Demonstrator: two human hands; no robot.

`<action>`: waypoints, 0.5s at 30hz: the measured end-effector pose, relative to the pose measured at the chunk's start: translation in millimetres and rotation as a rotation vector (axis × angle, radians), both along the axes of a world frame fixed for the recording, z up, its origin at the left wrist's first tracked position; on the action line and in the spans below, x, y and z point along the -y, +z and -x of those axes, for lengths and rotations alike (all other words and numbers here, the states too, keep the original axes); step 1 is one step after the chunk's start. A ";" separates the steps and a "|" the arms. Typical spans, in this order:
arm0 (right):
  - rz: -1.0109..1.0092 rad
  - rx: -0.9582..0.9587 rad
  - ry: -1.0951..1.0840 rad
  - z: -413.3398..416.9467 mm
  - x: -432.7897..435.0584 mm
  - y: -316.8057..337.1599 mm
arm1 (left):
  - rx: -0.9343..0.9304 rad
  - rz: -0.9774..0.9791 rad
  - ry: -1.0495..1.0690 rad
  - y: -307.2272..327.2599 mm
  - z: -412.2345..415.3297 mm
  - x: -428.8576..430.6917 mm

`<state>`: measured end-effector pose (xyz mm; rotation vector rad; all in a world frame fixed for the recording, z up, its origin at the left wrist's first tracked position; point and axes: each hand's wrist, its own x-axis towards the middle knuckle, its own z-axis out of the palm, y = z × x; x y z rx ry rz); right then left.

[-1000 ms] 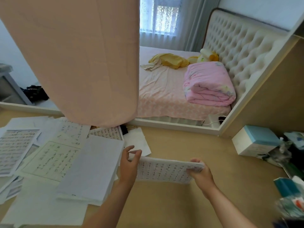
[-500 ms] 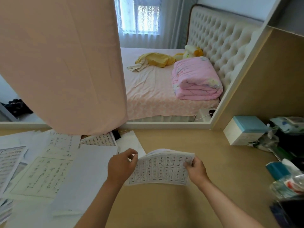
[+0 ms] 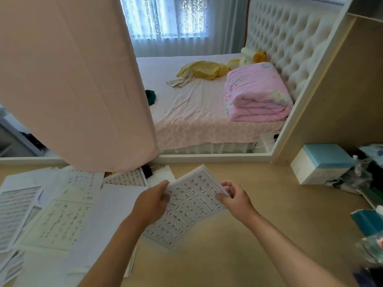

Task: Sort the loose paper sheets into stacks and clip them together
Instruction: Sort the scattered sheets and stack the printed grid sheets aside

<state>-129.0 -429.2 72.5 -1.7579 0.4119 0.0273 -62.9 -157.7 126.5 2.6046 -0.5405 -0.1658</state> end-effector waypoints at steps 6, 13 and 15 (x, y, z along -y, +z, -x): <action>-0.452 -0.166 0.063 -14.9 -29.1 -19.7 | -0.498 0.725 0.361 -11.5 -11.1 -55.6; -0.569 -0.315 0.256 -39.1 -124.8 -26.8 | -0.620 0.706 0.436 -70.9 -5.5 -121.1; -0.305 -0.371 0.189 -50.0 -159.4 -38.5 | -0.614 0.617 0.412 -76.6 -12.8 -144.6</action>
